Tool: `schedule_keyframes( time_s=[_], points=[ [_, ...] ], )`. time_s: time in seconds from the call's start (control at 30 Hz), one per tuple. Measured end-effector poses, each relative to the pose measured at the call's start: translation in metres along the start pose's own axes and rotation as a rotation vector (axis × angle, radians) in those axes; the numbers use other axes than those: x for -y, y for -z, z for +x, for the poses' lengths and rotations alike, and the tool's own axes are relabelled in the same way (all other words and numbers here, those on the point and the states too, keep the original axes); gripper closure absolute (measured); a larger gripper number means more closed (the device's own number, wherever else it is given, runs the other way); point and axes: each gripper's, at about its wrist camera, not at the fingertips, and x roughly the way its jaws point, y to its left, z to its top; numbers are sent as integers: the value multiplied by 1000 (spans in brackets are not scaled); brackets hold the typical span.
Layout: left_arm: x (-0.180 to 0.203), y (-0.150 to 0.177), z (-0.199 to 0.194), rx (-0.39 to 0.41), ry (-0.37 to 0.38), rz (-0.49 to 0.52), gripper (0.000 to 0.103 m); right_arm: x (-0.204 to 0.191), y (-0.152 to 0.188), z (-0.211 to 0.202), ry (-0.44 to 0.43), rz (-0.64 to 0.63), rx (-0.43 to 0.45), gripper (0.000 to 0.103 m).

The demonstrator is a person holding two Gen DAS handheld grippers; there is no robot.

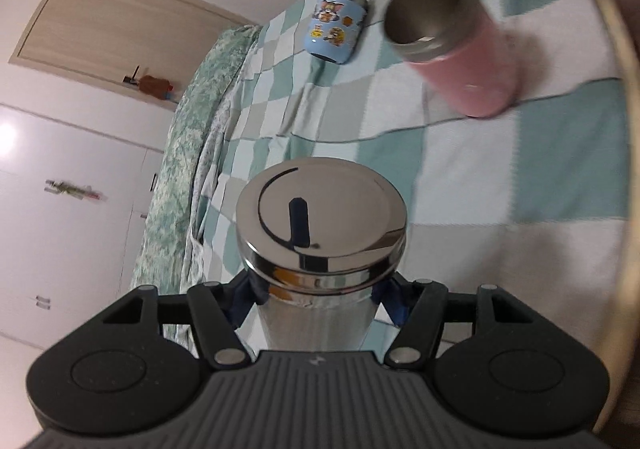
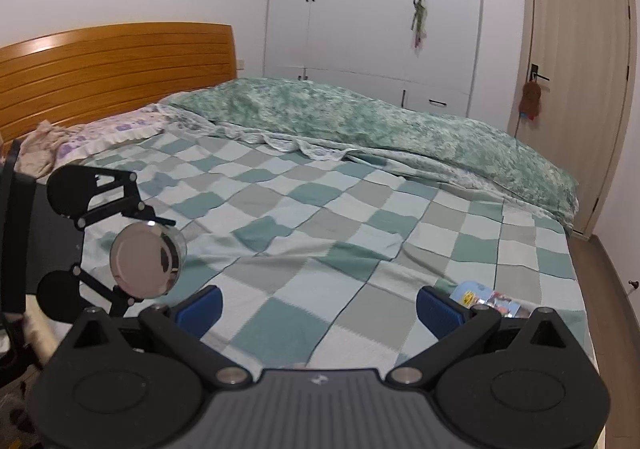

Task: Flip cup upright
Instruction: 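Lift the silver thermos off the blanket with the left tool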

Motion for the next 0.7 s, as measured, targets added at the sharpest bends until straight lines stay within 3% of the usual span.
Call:
schedule_keyframes(
  time_s=[0.07,0.27,0.53,0.7],
  points=[
    [16,3,-12,-22,-11,-11,39,-10,9,-12,-12,-6,-2,0],
    [62,7,-34,-51,67,-33,39,-30,40,-33,-30,12,-21,0],
    [103,-10,-6,-19,62,-11,38,-33,87,-40,-5,69,-70,0],
    [111,-17,6,9,108,-17,34,-28,106,-41,29,90,-106,0]
  ],
)
